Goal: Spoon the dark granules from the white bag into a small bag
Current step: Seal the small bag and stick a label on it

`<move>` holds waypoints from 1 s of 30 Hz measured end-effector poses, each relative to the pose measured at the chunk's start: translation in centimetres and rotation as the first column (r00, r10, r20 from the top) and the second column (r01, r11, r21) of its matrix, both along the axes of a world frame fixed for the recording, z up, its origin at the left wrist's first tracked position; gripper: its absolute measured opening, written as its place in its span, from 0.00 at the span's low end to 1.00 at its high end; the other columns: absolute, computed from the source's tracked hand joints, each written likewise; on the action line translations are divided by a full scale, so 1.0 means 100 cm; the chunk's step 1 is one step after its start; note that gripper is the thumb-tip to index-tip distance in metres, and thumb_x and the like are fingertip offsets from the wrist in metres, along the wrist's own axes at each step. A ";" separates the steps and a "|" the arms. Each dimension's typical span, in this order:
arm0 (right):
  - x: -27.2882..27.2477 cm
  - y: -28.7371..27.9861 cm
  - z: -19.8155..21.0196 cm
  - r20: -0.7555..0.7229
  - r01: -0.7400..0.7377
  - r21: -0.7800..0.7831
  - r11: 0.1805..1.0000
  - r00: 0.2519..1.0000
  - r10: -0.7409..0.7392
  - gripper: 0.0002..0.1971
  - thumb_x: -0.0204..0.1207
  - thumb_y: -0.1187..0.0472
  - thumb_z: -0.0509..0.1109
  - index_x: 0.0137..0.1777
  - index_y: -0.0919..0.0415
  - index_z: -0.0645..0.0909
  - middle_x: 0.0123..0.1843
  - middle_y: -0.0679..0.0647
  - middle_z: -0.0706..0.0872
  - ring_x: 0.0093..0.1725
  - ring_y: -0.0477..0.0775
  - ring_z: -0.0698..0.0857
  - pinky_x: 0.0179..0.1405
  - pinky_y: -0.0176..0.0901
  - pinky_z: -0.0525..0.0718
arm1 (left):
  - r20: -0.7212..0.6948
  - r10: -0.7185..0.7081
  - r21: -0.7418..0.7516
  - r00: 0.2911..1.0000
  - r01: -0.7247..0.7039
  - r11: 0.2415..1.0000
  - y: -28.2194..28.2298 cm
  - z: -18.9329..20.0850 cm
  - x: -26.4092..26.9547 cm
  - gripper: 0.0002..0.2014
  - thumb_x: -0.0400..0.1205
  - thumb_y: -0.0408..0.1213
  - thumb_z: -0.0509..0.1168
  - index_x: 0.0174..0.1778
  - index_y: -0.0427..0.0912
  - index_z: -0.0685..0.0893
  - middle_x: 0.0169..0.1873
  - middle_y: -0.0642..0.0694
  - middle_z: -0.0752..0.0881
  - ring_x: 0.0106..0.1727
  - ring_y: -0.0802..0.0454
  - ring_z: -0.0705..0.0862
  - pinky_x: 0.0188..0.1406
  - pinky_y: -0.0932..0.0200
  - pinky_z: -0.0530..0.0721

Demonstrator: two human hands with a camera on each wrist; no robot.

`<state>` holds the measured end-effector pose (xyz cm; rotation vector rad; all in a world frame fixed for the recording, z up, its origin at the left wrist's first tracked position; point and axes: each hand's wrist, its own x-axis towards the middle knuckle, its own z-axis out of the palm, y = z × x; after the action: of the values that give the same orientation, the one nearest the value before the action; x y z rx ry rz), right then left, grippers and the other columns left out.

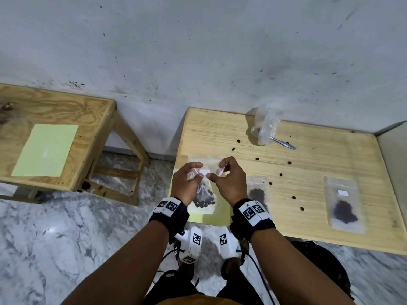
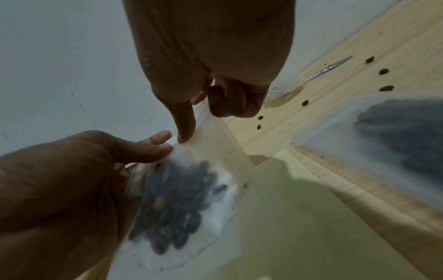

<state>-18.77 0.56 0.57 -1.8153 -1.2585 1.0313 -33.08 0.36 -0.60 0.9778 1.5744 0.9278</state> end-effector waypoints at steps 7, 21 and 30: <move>0.029 -0.019 -0.012 -0.206 -0.074 -0.165 0.984 0.978 0.039 0.09 0.68 0.64 0.82 0.43 0.55 0.85 0.40 0.49 0.80 0.44 0.52 0.81 0.43 0.40 0.78 | 0.218 0.125 -0.089 0.968 -0.108 0.990 0.012 0.009 0.013 0.17 0.73 0.24 0.69 0.49 0.52 0.89 0.44 0.40 0.85 0.37 0.48 0.82 0.31 0.59 0.79; 0.215 -0.062 -0.014 -0.035 0.330 -0.177 0.927 0.940 -0.340 0.11 0.66 0.66 0.82 0.43 0.51 0.87 0.47 0.54 0.89 0.45 0.58 0.88 0.48 0.53 0.87 | 0.208 -0.266 -0.206 0.941 0.308 0.929 0.001 -0.005 0.184 0.11 0.78 0.25 0.69 0.50 0.44 0.90 0.53 0.41 0.86 0.46 0.47 0.85 0.39 0.60 0.83; 0.351 -0.112 -0.024 0.183 0.506 -0.251 0.825 0.862 -0.473 0.15 0.69 0.63 0.79 0.56 0.53 0.88 0.55 0.50 0.86 0.55 0.52 0.84 0.52 0.37 0.75 | 0.327 -0.431 -0.305 0.841 0.525 0.794 -0.017 -0.018 0.347 0.22 0.81 0.23 0.65 0.72 0.37 0.78 0.67 0.41 0.78 0.53 0.40 0.83 0.43 0.52 0.83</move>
<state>16.30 -10.64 -1.86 -2.2925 -0.6474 0.8551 1.62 -1.32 -2.38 0.8829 1.1523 0.3378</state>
